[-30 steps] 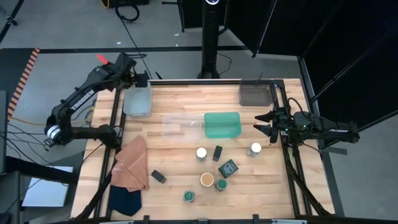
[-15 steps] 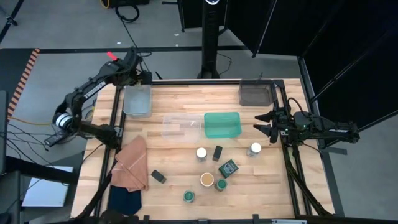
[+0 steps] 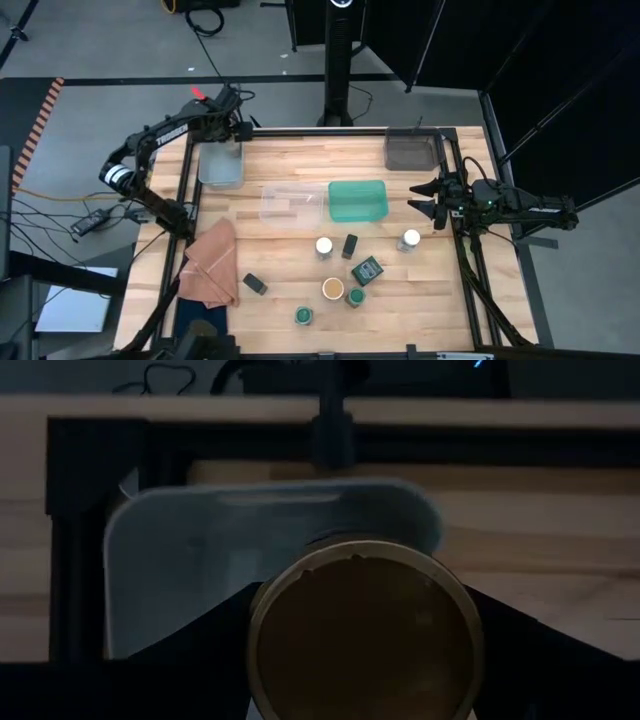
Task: Sort spices by type
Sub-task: Put the top brown seasoning bottle into the gray bin
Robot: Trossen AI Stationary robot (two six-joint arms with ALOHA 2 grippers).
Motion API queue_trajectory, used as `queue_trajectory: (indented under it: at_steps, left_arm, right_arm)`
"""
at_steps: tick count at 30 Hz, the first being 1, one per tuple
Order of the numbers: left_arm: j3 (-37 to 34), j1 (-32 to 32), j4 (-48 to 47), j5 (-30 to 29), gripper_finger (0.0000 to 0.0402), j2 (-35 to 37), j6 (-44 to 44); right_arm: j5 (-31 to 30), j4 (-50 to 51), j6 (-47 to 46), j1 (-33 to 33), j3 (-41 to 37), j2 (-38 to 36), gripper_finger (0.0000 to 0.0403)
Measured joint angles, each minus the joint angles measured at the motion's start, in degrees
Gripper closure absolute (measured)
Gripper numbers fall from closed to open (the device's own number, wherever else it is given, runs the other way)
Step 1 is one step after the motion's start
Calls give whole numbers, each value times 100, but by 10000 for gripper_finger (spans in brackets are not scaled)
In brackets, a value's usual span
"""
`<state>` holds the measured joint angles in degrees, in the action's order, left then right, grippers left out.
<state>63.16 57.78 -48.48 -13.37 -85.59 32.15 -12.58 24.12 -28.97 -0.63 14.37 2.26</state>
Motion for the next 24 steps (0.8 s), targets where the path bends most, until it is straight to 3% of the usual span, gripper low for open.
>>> queue_trajectory:
  at_steps: [6,10,17,24]
  left_arm:
    - [-222,123,421,203,134,-7,201]
    - [-237,179,357,15,131,-7,255]
    - [-233,179,280,-201,16,1,260]
    - [-62,177,194,399,36,25,-439]
  right_arm:
    - [0,0,0,-1,0,-2,119]
    - [0,0,-2,-1,0,-2,119]
    - [2,-142,-2,-1,0,0,108]
    - [17,-674,273,1,0,-2,98]
